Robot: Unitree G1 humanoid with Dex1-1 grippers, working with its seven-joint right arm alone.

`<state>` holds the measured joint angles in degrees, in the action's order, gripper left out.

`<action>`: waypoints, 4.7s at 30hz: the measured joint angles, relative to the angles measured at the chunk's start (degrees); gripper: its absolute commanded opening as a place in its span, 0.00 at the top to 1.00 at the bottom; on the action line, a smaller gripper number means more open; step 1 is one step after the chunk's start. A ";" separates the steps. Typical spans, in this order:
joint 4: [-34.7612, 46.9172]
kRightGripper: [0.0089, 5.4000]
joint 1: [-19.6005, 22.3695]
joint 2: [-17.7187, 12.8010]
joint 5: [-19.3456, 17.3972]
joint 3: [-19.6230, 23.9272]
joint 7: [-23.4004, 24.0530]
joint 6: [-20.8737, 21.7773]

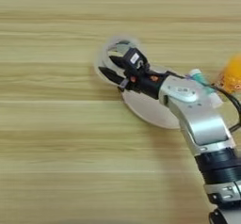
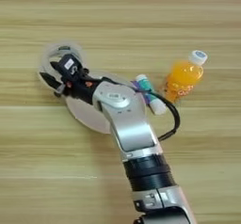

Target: Move the objects on the table

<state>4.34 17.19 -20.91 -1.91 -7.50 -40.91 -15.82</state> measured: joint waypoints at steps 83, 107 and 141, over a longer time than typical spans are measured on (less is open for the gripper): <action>-10.68 0.01 2.48 5.82 7.07 -8.94 1.93 5.19; -4.18 0.01 -2.20 3.83 -1.72 19.15 19.26 21.50; -33.19 0.01 5.32 -3.45 -7.71 37.29 36.80 22.62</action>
<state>-28.85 22.51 -24.37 -9.62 29.79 -4.11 6.80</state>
